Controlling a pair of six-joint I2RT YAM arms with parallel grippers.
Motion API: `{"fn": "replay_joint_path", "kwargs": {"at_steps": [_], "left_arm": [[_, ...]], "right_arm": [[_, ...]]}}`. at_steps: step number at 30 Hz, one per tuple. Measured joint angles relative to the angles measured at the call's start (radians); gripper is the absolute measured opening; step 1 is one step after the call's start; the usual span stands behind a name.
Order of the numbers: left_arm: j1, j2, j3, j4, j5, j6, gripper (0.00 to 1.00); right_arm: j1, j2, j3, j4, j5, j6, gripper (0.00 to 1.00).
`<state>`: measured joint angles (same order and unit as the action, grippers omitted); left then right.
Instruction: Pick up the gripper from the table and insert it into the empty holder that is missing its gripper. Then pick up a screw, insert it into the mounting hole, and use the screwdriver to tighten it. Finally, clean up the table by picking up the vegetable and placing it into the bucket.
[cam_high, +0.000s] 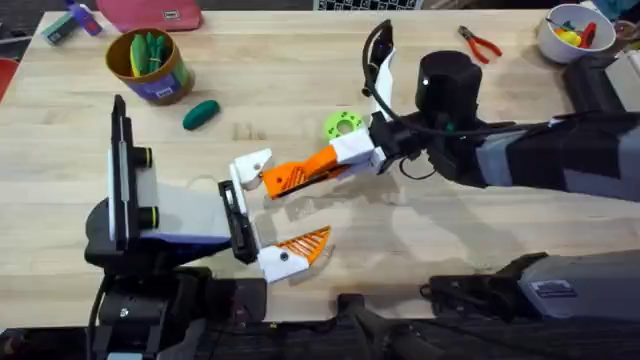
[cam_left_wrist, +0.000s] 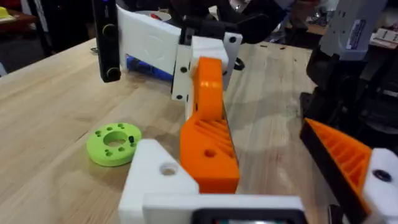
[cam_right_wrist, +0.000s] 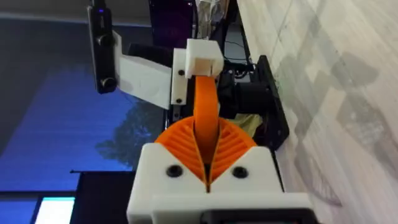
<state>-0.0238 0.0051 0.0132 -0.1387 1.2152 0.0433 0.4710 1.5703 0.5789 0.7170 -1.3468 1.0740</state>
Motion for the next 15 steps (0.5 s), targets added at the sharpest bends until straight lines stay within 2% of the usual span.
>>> {"fn": "replay_joint_path", "kwargs": {"at_steps": [15], "left_arm": [[0.0, 0.0, 0.0, 0.0, 0.001, 0.0, 0.987]], "right_arm": [[0.0, 0.0, 0.001, 0.039, 0.024, 0.023, 0.009]]}}
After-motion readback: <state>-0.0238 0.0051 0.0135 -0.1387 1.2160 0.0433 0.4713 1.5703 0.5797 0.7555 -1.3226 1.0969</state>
